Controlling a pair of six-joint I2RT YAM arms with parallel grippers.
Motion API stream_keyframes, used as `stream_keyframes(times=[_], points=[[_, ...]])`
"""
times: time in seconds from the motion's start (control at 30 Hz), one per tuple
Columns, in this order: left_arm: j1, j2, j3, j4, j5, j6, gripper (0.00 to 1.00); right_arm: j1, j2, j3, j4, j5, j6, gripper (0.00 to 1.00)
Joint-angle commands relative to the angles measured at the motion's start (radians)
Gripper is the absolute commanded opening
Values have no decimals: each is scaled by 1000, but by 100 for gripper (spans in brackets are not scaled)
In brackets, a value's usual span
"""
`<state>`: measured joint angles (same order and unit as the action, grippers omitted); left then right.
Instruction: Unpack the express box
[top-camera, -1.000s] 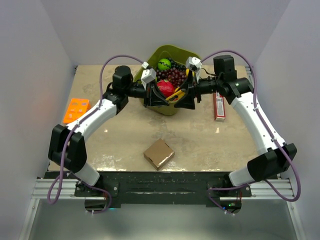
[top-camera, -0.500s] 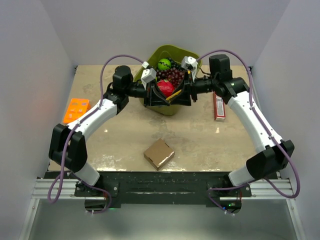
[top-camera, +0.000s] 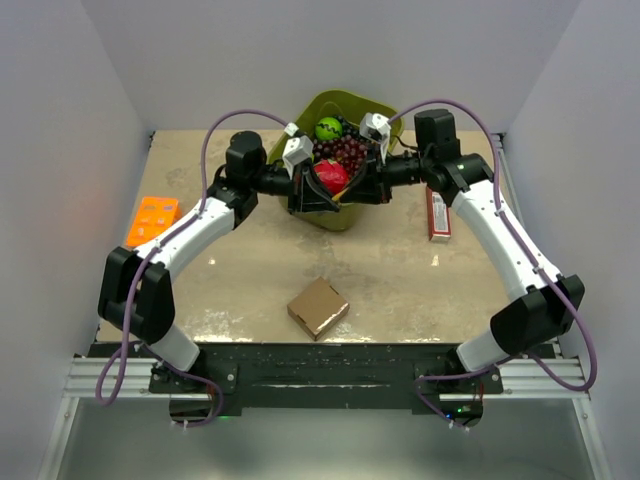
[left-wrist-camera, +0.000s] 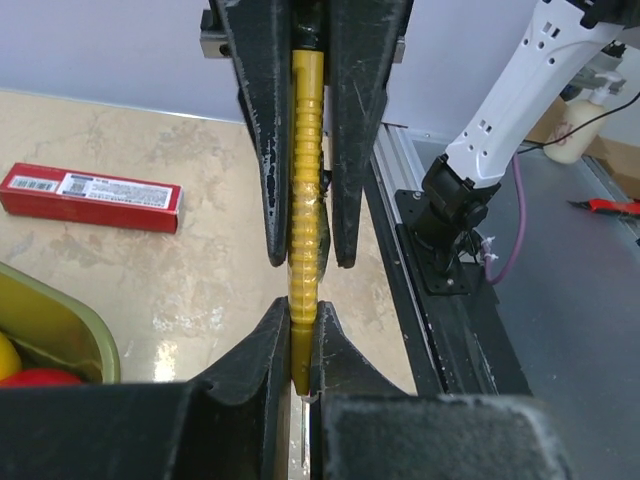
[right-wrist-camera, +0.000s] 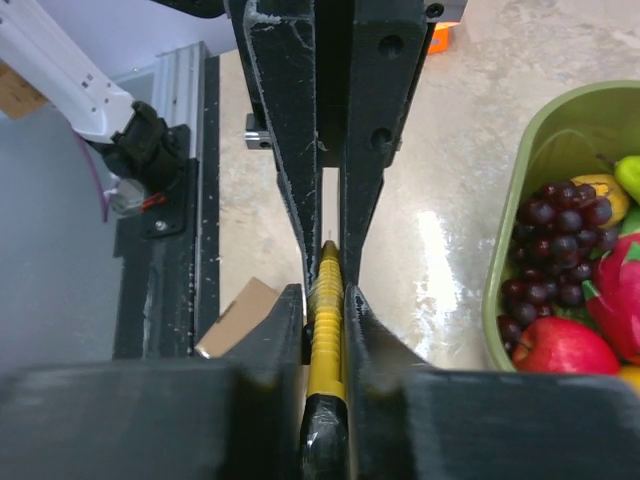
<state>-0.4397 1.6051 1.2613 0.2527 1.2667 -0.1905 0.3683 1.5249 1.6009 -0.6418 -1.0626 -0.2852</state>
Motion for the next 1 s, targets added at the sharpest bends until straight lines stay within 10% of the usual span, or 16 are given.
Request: stream_keyframes(times=[0.0, 0.07, 0.13, 0.33, 0.43, 0.97], points=[[-1, 6, 0, 36, -6, 2, 0, 8, 0, 16, -19, 4, -22, 0], [2, 0, 6, -9, -61, 51, 2, 8, -6, 17, -39, 30, -40, 0], [4, -17, 21, -154, -131, 124, 39, 6, -25, 7, -41, 74, -40, 0], [21, -155, -12, -772, -377, 805, 63, -43, -173, -120, 45, 453, 165, 0], [9, -282, -182, -868, -455, 1096, 99, -52, -270, -226, 99, 614, 245, 0], [-182, -120, -246, -1041, -414, 2011, 100, -150, -351, -315, 10, 676, 348, 0]])
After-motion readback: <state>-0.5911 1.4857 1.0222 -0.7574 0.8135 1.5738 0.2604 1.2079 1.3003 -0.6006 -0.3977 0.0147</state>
